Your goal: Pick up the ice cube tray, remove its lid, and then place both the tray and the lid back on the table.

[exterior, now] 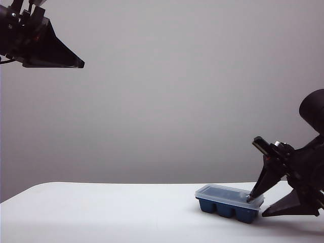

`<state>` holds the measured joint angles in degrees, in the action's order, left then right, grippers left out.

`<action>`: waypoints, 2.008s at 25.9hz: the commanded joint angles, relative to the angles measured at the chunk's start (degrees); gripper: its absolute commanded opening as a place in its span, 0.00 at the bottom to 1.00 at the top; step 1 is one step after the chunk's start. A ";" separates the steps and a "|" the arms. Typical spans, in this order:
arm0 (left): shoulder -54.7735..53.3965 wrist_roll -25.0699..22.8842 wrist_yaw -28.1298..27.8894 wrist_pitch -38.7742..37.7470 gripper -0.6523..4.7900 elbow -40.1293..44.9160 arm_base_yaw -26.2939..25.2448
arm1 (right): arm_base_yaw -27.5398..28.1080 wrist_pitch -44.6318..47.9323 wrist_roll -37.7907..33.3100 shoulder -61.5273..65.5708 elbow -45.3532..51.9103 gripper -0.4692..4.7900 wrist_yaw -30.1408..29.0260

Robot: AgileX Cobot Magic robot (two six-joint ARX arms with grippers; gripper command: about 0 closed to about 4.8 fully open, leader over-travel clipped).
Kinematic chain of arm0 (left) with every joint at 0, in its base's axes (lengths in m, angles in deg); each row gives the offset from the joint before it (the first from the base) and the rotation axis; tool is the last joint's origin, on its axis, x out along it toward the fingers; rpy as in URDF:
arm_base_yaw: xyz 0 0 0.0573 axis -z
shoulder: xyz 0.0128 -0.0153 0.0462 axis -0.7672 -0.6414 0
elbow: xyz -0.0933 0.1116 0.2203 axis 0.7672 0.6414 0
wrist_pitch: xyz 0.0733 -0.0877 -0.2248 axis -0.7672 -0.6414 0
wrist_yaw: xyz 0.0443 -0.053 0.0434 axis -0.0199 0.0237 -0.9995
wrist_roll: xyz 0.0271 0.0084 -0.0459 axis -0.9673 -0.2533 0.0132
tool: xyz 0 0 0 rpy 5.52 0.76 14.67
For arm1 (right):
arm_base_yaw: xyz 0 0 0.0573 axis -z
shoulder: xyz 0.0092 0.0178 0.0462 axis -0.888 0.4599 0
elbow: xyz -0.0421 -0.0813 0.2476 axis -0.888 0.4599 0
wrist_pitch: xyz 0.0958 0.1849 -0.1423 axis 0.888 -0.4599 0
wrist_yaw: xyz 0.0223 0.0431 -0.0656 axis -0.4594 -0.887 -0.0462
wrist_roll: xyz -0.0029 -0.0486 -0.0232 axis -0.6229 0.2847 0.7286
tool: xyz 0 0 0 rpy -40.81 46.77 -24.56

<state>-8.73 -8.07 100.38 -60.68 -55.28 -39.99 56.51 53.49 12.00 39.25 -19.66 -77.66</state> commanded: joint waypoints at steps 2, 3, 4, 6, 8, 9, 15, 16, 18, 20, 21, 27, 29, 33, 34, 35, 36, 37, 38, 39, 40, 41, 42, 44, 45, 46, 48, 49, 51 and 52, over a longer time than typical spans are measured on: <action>-1.25 -0.02 0.66 0.17 0.11 -0.26 0.00 | -0.70 2.82 -1.03 -0.09 -0.50 0.31 0.50; -1.51 -0.02 0.63 -0.09 0.11 -0.28 0.00 | -0.70 2.62 -1.01 -0.09 -0.76 0.30 0.83; -2.25 -0.02 0.66 -0.26 0.11 -0.26 0.00 | -0.70 2.32 -0.98 -0.07 -1.14 0.23 1.05; -2.75 -0.04 0.66 -0.42 0.11 -0.26 0.00 | -0.70 2.71 -0.98 -0.07 -1.20 0.14 1.36; -2.99 -0.04 0.63 -0.35 0.11 -0.26 0.00 | -0.70 2.73 -0.94 -0.07 -1.25 0.08 1.46; -2.99 -0.04 0.63 -0.35 0.12 -0.26 0.00 | -0.70 2.71 -0.94 -0.07 -1.25 0.08 1.60; -2.99 -0.85 0.68 1.20 0.48 -0.26 0.00 | -0.68 2.73 -0.98 -0.09 -2.45 0.08 0.20; -2.99 -1.36 0.66 1.33 0.59 -0.28 0.00 | -0.68 2.49 -1.03 -0.11 -3.02 0.08 -0.76; -2.99 -1.55 0.66 1.55 0.75 -0.28 0.00 | -0.68 2.05 -1.66 -0.17 -4.44 0.08 -3.56; -2.99 -2.19 0.66 1.66 0.93 -0.28 0.00 | -0.70 1.88 -3.45 -0.26 -6.51 0.08 -8.33; -2.99 -3.30 0.68 1.55 0.99 -0.26 0.00 | -0.72 1.88 -4.50 -0.28 -7.32 0.08 -10.54; -2.99 -9.55 6.32 1.11 1.00 -0.26 0.00 | -1.18 1.92 -10.43 -0.59 -11.02 0.08 -24.83; -2.99 -14.47 9.60 -0.20 1.00 -0.26 0.00 | -1.88 3.08 -13.88 -0.61 -11.82 0.08 -32.26; -3.02 -20.15 9.46 -3.41 1.00 -0.26 0.76 | -4.31 4.44 -16.37 -2.12 -11.96 0.08 -37.79; -3.02 -21.29 9.68 -4.37 1.00 -0.26 0.94 | -5.05 4.44 -16.37 -2.75 -11.96 0.08 -37.90; -3.02 -22.73 9.77 -5.46 1.00 -0.26 1.27 | -5.90 4.46 -16.37 -3.52 -11.98 0.08 -37.88; -3.02 -24.50 9.77 -6.99 1.00 -0.26 2.16 | -8.15 5.18 -16.44 -4.79 -12.11 0.08 -37.88; -3.06 -25.24 9.73 -7.52 1.00 -0.26 2.71 | -9.05 5.49 -16.68 -5.16 -12.31 0.08 -37.90; -3.21 -25.66 9.62 -7.54 1.00 -0.26 3.13 | -9.84 5.66 -17.16 -5.49 -12.50 0.08 -37.92; -3.26 -25.68 9.55 -7.56 1.00 -0.26 3.56 | -10.84 6.34 -17.81 -5.62 -12.72 0.08 -38.05; -3.30 -25.70 9.03 -7.54 1.00 -0.26 3.87 | -11.76 6.93 -18.14 -5.60 -12.92 0.08 -38.64; -3.34 -25.75 8.59 -7.50 1.00 -0.26 4.17 | -12.98 7.04 -18.45 -5.57 -13.25 0.08 -39.50; -3.34 -25.70 7.45 -7.50 1.00 -0.26 4.22 | -14.16 7.17 -18.84 -5.57 -13.27 0.08 -39.58; -3.34 -25.53 8.11 -7.45 1.00 -0.26 4.20 | -15.91 7.21 -18.84 -5.55 -13.27 0.08 -39.34; -3.34 -25.51 9.29 -7.48 1.00 -0.26 4.22 | -16.50 7.30 -18.97 -5.57 -13.27 0.08 -38.95; -3.34 -25.51 9.86 -7.61 1.00 -0.26 4.22 | -16.59 7.67 -19.32 -5.57 -13.27 0.08 -38.93; -3.34 -25.11 10.60 -7.65 1.00 -0.26 4.68 | -16.65 8.50 -20.22 -5.57 -13.27 0.08 -38.97; -3.34 -25.07 10.69 -7.63 1.00 -0.26 5.03 | -16.65 8.92 -20.85 -5.57 -13.27 0.08 -39.01; -3.34 -25.05 11.10 -7.89 1.00 -0.26 5.62 | -16.83 11.87 -23.32 -5.57 -13.27 0.08 -39.08; -3.34 -24.98 11.08 -7.96 1.00 -0.26 5.90 | -16.83 13.25 -24.35 -5.57 -13.27 0.08 -39.17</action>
<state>-12.14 -33.45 110.85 -68.79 -55.28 -34.35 39.88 63.39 -10.58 33.98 -32.80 -116.31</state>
